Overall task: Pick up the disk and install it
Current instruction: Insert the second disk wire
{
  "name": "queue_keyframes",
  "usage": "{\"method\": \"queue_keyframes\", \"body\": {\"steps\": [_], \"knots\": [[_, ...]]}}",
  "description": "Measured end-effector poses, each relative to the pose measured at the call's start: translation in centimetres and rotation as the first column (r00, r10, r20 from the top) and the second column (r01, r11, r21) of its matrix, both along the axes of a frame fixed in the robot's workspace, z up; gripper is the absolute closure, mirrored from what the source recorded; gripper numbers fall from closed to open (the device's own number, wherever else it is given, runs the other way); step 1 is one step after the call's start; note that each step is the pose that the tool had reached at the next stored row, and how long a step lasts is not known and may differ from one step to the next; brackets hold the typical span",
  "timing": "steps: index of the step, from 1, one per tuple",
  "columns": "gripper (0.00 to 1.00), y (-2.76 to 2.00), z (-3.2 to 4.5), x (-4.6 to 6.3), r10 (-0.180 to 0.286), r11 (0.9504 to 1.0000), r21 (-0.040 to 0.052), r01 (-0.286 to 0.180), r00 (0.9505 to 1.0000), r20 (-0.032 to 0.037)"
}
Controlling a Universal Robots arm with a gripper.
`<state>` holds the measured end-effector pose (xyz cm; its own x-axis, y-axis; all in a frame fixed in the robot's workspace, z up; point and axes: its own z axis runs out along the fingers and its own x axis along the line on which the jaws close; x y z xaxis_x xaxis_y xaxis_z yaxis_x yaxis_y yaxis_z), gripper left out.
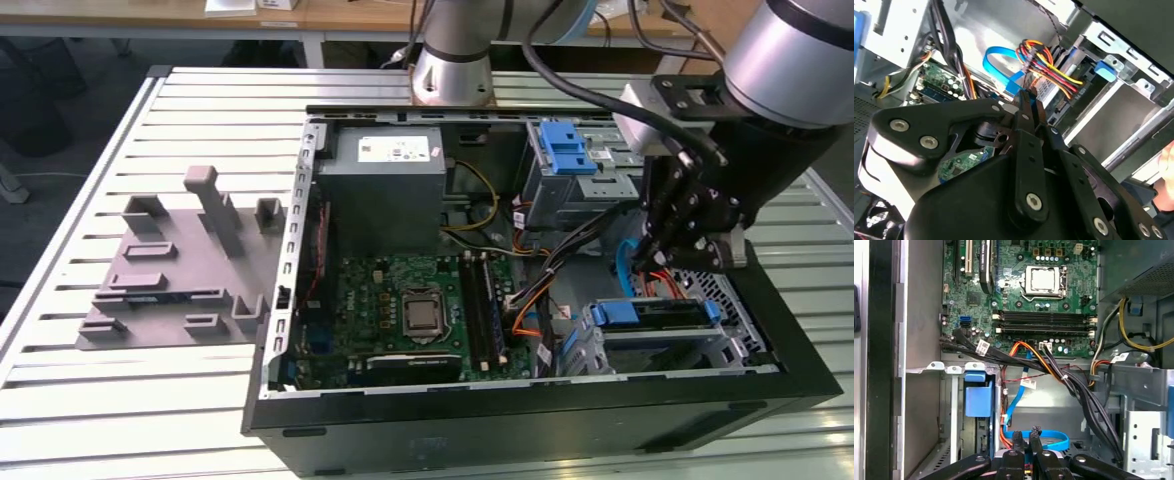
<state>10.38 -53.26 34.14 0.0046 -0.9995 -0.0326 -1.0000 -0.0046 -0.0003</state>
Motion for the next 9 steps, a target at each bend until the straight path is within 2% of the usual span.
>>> {"method": "queue_keyframes", "body": {"steps": [4,9], "knots": [[0.84,-0.80,-0.21,-0.02,0.005,1.0000,0.0002,-0.005,1.0000,0.0053],[0.84,-1.19,-0.25,-0.18,0.008,1.0000,0.0021,-0.008,0.9999,0.0079]]}}
